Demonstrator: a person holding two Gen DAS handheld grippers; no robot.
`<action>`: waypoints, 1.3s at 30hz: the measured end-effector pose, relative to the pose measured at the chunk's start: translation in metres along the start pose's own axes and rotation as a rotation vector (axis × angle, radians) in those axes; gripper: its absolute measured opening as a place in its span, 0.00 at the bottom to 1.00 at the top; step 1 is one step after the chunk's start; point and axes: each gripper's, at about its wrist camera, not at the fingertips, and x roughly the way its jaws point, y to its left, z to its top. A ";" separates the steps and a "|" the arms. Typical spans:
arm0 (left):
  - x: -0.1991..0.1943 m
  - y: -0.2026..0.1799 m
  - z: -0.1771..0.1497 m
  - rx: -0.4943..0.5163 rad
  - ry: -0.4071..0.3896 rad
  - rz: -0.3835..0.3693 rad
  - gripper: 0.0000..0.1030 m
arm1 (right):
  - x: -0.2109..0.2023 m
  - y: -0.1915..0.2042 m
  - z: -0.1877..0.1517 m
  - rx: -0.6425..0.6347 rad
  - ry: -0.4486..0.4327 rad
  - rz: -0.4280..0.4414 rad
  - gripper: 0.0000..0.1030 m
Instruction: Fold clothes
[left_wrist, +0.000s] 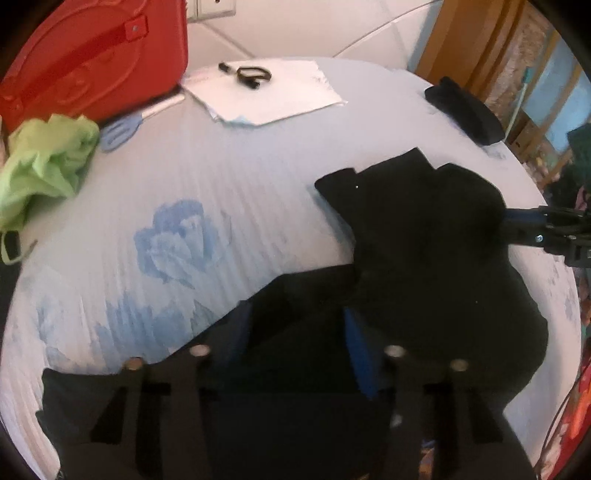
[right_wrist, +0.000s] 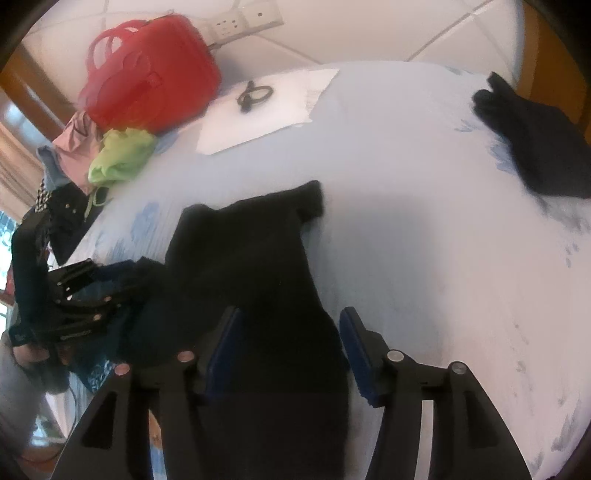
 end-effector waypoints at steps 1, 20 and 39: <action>0.003 -0.001 0.000 -0.002 0.005 -0.002 0.20 | 0.000 0.001 0.000 -0.006 -0.005 0.001 0.48; -0.047 -0.027 -0.013 0.033 -0.049 0.008 0.26 | -0.071 0.010 -0.040 0.002 -0.170 0.080 0.33; -0.015 -0.034 0.000 0.058 -0.073 0.037 0.00 | 0.009 0.028 -0.002 -0.157 -0.048 -0.020 0.03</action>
